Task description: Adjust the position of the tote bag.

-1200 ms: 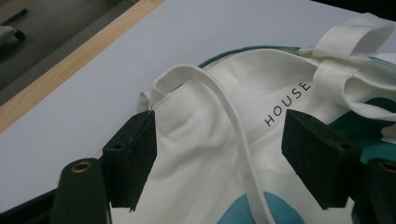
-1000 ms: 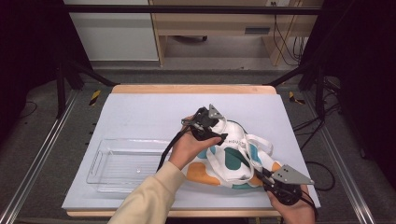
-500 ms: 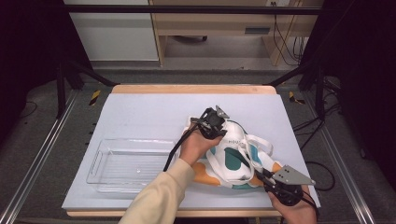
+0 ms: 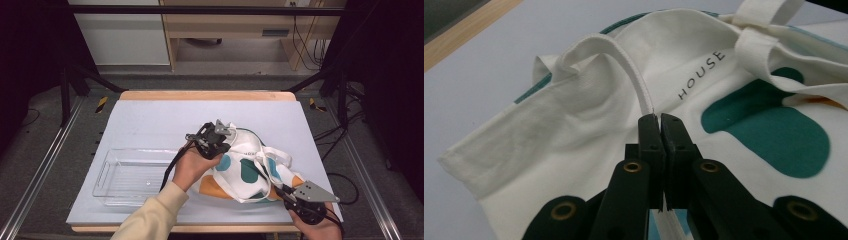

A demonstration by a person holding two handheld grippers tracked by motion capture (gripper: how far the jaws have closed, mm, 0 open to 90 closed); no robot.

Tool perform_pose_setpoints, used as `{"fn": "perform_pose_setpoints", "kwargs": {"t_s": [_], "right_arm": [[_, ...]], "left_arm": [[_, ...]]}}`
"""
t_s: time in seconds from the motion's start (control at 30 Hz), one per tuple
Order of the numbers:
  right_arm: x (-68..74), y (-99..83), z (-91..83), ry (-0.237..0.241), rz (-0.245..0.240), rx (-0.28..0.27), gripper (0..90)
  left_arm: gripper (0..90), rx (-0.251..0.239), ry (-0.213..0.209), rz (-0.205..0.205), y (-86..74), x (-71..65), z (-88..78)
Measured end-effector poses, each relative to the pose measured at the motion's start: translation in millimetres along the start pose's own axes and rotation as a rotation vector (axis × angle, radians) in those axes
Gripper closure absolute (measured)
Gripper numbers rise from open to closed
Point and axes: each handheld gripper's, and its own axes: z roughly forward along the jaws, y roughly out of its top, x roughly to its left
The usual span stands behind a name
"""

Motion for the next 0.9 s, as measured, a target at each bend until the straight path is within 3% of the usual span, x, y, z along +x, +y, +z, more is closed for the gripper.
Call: {"fn": "perform_pose_setpoints", "kwargs": {"t_s": [0.07,0.2,0.3,0.53,0.6,0.9], "right_arm": [[0.6,-1.9,-0.9,0.003,-0.008,0.0,79.3],[1.7,-4.0,-4.5,0.01,-0.015,0.005,79.2],[2.8,-5.7,-6.2,0.012,-0.017,0.006,79.1],[3.3,-7.7,-6.6,0.006,-0.013,0.006,78.6],[3.5,-7.4,-6.4,0.003,-0.011,0.006,78.3],[-0.1,-4.3,-8.2,-0.016,0.026,-0.018,69.3]], "left_arm": [[88.6,-0.013,-0.009,0.006,-6.4,-5.6,-6.2],[88.8,-0.073,0.023,0.008,-24.2,-15.9,-23.4],[88.8,-0.095,0.005,0.0,-45.5,-24.5,-34.5],[88.7,-0.112,-0.016,-0.012,-86.1,-36.8,-40.3],[88.7,-0.085,-0.018,0.001,-91.8,-37.8,-38.0],[88.7,-0.092,-0.028,0.001,-99.2,-46.4,-37.1]]}}
